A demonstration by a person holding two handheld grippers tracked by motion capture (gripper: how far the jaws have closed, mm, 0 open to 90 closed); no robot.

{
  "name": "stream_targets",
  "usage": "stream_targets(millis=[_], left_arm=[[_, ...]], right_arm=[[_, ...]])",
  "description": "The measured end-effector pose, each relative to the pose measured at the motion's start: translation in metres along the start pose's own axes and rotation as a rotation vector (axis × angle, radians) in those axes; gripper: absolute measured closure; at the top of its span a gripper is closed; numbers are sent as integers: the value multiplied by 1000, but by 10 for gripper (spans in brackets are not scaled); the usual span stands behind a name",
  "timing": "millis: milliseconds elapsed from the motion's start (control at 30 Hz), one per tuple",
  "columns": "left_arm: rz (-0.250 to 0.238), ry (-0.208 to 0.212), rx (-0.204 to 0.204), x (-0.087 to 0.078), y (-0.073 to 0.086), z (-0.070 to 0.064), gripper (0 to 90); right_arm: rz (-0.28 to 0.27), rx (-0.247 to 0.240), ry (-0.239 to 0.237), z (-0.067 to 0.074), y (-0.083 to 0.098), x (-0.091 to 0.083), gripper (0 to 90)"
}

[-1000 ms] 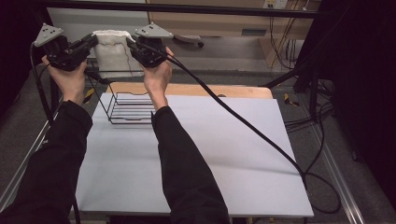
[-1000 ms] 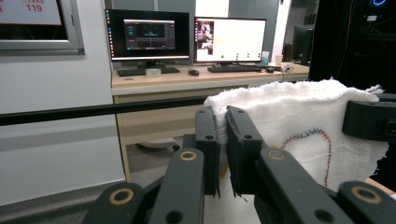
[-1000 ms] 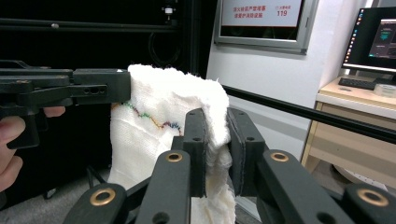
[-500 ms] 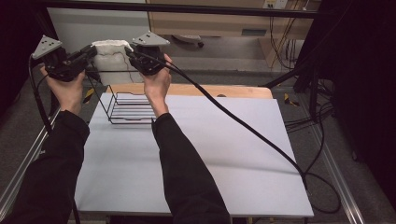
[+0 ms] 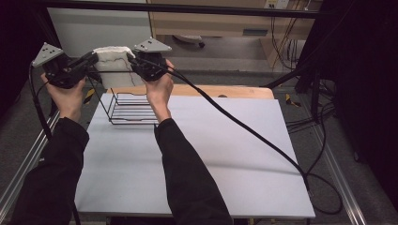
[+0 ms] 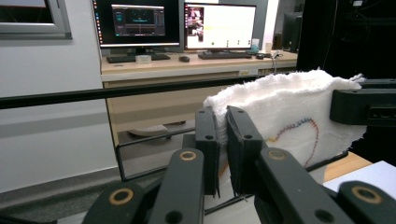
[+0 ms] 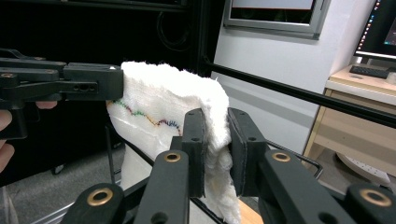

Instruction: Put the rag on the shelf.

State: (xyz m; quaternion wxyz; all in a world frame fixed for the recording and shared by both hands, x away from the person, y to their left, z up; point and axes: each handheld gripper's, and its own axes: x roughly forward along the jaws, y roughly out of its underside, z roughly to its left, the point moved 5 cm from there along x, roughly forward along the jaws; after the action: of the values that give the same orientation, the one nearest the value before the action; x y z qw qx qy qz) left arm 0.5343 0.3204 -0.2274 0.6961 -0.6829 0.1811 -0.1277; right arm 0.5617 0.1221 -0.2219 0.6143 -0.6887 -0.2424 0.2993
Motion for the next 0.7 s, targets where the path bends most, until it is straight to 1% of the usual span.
stream_targets(millis=[167,267,400,633,700], left_arm=[[6,7,6,-6,3,0,834],[9,13,10,-8,5,-2,833],[9,19,12,-10,7,-5,833],[25,24,16,-16,12,-7,829],[30,24,15,-18,13,-8,828]], right_arm=[[2,-14,-11,4,3,-2,771],[9,0,-17,4,6,-4,769],[20,-3,-24,5,10,-7,768],[38,-43,-31,10,12,-12,761],[42,-45,-35,11,12,-13,758]])
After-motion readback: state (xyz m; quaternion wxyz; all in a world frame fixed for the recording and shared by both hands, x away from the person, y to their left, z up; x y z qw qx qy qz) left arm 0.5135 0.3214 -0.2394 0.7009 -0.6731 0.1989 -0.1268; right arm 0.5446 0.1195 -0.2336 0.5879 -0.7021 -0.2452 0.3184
